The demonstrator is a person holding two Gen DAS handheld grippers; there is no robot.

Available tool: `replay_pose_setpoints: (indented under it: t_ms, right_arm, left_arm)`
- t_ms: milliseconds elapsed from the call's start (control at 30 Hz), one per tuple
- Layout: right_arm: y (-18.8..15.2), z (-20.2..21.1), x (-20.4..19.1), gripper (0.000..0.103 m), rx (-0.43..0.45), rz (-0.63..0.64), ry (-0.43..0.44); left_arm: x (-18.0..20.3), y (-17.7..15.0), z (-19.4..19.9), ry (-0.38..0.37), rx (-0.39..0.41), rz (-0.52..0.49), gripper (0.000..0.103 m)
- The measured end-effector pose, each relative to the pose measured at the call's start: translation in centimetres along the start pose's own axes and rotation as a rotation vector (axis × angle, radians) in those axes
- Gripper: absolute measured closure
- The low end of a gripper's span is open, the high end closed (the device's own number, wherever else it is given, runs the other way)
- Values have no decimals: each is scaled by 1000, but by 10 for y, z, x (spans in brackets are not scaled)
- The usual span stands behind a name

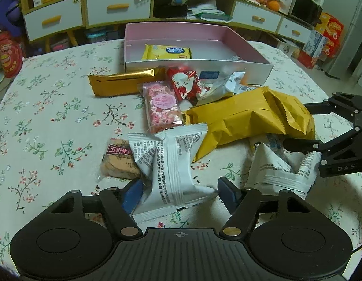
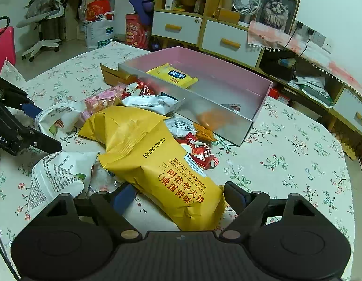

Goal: Organize snacks
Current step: 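Grasp yellow waffle bag with right tool while left tool grasps white pastry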

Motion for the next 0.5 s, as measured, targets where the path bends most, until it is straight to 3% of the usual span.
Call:
replay_pose_setpoints:
  t_ms: [133, 200, 500]
  right_arm:
    - [0, 1, -1, 49, 5, 1, -9]
    - [0, 1, -1, 63, 3, 8, -17]
    - [5, 3, 0, 82, 14, 17, -9]
  left_arm:
    - [1, 0, 0, 2, 3, 3, 36]
    - [1, 1, 1, 3, 5, 4, 37]
    - [0, 4, 5, 7, 23, 17, 38]
Point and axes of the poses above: each gripper's, at about its wrist camera, not at the fingertips, and z roughly against the way its jaws point, x to its right, y to its top, the point moved 1 cm from there along -z, roughly the way its jaws point, and after that the axes turned 15 degrees about z, right-handed, at the moved point
